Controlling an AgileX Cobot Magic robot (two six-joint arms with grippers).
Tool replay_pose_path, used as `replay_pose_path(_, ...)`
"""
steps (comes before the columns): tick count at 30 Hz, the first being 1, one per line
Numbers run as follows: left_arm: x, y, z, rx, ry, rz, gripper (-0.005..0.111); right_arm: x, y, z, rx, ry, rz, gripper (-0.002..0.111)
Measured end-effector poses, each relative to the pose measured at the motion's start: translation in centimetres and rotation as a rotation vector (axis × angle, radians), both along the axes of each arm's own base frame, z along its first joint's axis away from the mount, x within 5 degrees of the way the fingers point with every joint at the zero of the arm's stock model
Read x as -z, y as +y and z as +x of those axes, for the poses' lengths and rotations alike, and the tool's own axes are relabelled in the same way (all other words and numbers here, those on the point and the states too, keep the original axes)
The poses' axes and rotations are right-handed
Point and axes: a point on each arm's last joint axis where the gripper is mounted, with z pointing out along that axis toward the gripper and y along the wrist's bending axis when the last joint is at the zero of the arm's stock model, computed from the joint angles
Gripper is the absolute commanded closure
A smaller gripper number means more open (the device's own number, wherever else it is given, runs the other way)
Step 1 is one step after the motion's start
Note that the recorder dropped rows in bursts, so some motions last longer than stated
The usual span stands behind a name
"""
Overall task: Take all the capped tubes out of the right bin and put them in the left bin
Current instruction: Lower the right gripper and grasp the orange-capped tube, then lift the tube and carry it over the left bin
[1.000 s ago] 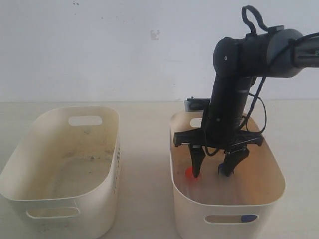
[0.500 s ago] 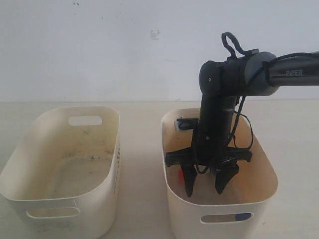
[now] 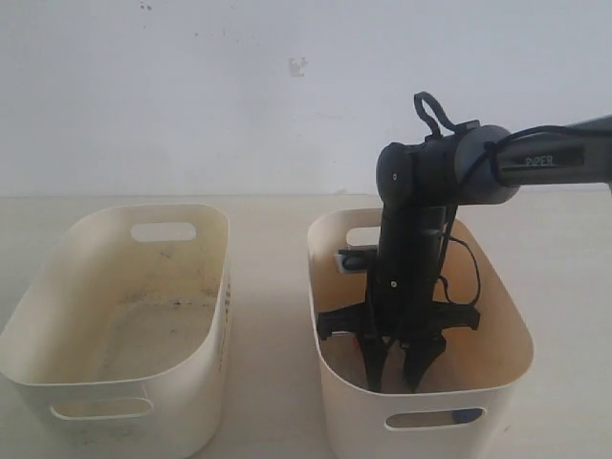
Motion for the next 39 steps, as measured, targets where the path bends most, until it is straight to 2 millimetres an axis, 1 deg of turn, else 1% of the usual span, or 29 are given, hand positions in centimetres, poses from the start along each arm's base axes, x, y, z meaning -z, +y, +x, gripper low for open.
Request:
replay_pose_path(2,0.0,0.0,0.0,0.0,0.0,0.0,0.103,0.1,0.0,0.0,-0.001,0.001,-0.003,0.097)
replay_pose_path(4,0.0,0.0,0.0,0.0,0.0,0.0,0.103,0.1,0.0,0.0,-0.001,0.001,-0.003,0.107)
replay_pose_path(5,0.0,0.0,0.0,0.0,0.0,0.0,0.103,0.0,0.0,0.0,-0.004,0.0,-0.002,0.108)
replay_pose_path(9,0.0,0.0,0.0,0.0,0.0,0.0,0.103,-0.4,0.1,0.4,-0.027,-0.021,0.006,0.108)
replay_pose_path(11,0.0,0.0,0.0,0.0,0.0,0.0,0.103,-1.2,0.3,0.9,-0.037,-0.053,0.015,0.108)
replay_pose_path(13,0.0,0.0,0.0,0.0,0.0,0.0,0.103,-2.4,0.4,1.2,-0.044,-0.094,0.03,0.108)
replay_pose_path(17,0.0,0.0,0.0,0.0,0.0,0.0,0.103,-5.7,0.6,1.7,-0.053,-0.189,0.069,0.108)
replay_pose_path(20,0.0,0.0,0.0,0.0,0.0,0.0,0.103,-7.4,0.4,1.6,-0.058,-0.232,0.076,0.108)
replay_pose_path(25,0.0,0.0,0.0,0.0,0.0,0.0,0.103,-9.3,0.0,1.3,-0.073,-0.284,0.075,0.108)
replay_pose_path(31,0.0,0.0,0.0,0.0,0.0,0.0,0.103,-13.1,-0.5,0.3,-0.096,-0.369,0.119,0.108)
replay_pose_path(35,0.0,0.0,0.0,0.0,0.0,0.0,0.103,-16.1,-0.4,-1.0,-0.16,-0.411,0.229,0.108)
replay_pose_path(39,0.0,0.0,0.0,0.0,0.0,0.0,0.103,-18.1,1.2,-2.5,-0.247,-0.393,0.477,0.108)
